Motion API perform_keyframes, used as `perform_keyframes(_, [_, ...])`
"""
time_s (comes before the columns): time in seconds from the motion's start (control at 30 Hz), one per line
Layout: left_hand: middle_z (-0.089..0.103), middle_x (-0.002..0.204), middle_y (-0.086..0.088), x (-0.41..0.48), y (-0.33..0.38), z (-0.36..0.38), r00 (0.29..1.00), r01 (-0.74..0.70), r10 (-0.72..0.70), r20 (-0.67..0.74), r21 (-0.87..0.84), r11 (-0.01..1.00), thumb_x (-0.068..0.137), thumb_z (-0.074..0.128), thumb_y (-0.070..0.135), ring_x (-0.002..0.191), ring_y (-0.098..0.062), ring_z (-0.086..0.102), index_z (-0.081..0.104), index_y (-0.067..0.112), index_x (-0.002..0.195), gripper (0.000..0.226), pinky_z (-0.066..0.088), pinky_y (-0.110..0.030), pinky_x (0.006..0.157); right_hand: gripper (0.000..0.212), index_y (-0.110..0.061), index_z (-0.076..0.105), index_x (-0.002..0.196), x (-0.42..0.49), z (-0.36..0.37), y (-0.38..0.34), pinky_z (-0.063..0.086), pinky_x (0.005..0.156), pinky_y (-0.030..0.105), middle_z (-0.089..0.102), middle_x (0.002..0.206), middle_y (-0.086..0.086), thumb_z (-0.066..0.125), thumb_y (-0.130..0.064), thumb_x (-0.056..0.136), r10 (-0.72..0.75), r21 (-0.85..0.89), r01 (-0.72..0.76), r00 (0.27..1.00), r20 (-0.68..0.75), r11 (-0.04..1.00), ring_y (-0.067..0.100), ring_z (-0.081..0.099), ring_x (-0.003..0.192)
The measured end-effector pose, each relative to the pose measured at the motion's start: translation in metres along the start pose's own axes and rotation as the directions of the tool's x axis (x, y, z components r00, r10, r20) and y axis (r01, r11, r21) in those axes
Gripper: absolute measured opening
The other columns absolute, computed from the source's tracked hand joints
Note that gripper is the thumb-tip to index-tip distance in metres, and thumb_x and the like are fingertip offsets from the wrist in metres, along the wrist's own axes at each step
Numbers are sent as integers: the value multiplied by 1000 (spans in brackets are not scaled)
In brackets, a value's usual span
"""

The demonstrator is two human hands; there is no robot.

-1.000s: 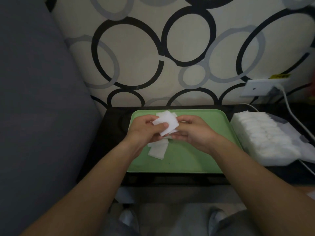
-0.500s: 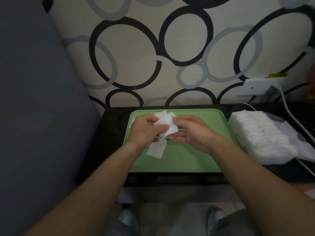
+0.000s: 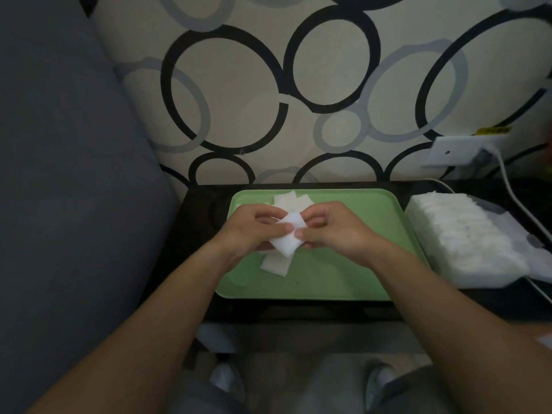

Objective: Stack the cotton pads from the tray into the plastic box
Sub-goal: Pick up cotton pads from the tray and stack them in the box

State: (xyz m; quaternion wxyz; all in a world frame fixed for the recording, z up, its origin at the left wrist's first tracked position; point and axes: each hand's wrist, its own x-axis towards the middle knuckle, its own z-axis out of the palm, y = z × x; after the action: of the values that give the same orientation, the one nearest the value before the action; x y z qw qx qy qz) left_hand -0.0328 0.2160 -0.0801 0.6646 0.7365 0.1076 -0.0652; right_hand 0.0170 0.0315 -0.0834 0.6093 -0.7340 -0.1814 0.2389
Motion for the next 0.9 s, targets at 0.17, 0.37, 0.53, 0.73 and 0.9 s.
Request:
perform_keyframes(0.17, [74,103,-6,4,-4,-15,994,1,1,-106,21,1000,86,76,9,93,-21,71,71,18,97,15,60,-32,75,9,-7,69,89,11,12,3,56,59,32,72,75,9,74,-14,87,-38,-192,-3,977,-211,981,20,69,62])
perform_keyframes(0.37, [67,113,-11,10,-15,-46,936,38,-92,-340,-161,986,95,67,16,103,-28,67,67,15,108,13,59,-37,72,22,-26,70,101,19,17,12,46,77,28,58,100,-4,75,-19,81,-133,-723,73,991,-26,687,6,54,80])
perform_keyframes(0.53, [68,114,-10,9,-18,-50,946,27,-79,-314,-166,986,95,67,19,104,-29,68,67,16,110,15,59,-33,68,38,-32,64,111,26,39,10,50,83,37,48,108,-4,73,-24,75,-75,-863,50,997,14,503,17,51,99])
perform_keyframes(0.73, [69,109,-9,7,-17,-47,953,9,-51,-298,-142,990,95,66,17,98,-25,68,68,15,108,13,59,-29,61,26,-30,68,111,31,45,9,52,81,38,53,110,-2,61,-29,85,-137,-898,83,990,26,432,20,55,101])
perform_keyframes(0.9, [68,110,-7,9,-19,-53,943,-1,-46,-331,-138,990,95,67,19,101,-25,67,68,16,111,17,58,-29,64,11,-17,72,92,30,37,6,46,70,26,61,92,-3,63,-22,89,-177,-656,72,980,-95,751,13,57,82])
